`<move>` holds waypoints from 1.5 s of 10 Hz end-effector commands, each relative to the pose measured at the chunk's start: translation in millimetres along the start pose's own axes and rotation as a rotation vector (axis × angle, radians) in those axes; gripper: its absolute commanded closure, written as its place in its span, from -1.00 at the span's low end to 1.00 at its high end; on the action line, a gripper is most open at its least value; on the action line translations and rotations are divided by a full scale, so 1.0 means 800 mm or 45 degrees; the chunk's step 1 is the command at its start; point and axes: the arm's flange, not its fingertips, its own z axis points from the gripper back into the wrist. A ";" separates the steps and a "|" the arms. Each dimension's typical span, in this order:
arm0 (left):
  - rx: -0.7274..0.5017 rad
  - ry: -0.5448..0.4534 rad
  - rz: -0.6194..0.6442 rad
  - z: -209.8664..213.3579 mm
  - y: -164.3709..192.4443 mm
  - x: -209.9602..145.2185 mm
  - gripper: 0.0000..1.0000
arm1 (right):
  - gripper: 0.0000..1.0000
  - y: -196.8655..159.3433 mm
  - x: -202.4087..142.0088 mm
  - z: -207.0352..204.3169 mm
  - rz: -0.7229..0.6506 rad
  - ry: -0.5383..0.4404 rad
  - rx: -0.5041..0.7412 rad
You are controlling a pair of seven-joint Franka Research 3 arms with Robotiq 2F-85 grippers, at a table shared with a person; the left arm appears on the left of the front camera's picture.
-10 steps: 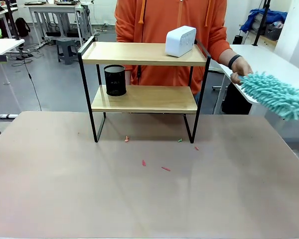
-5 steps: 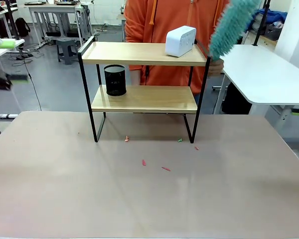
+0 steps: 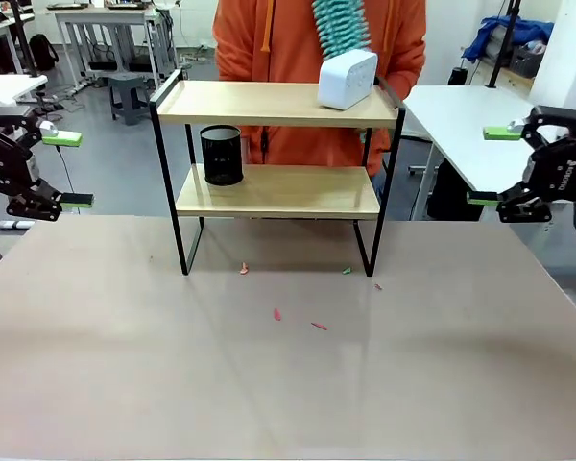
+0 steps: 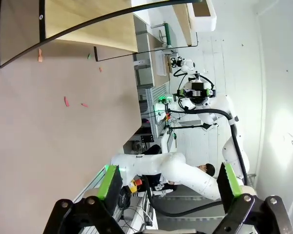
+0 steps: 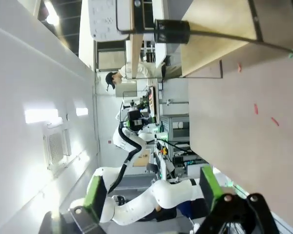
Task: Clean the shelf.
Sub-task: Hand the Duster back to the human.
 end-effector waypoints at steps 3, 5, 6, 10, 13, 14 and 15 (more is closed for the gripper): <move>-0.022 0.004 -0.039 0.005 -0.006 -0.002 -1.00 | -1.00 0.003 0.000 0.033 0.011 -0.040 0.010; -0.022 0.004 -0.039 0.005 -0.006 -0.002 -1.00 | -1.00 0.003 0.000 0.033 0.011 -0.040 0.010; -0.022 0.004 -0.039 0.005 -0.006 -0.002 -1.00 | -1.00 0.003 0.000 0.033 0.011 -0.040 0.010; -0.022 0.004 -0.039 0.005 -0.006 -0.002 -1.00 | -1.00 0.003 0.000 0.033 0.011 -0.040 0.010; -0.022 0.004 -0.039 0.005 -0.006 -0.002 -1.00 | -1.00 0.003 0.000 0.033 0.011 -0.040 0.010; -0.022 0.004 -0.039 0.005 -0.006 -0.002 -1.00 | -1.00 0.003 0.000 0.033 0.011 -0.040 0.010; -0.022 0.004 -0.039 0.005 -0.006 -0.002 -1.00 | -1.00 0.003 0.000 0.033 0.011 -0.040 0.010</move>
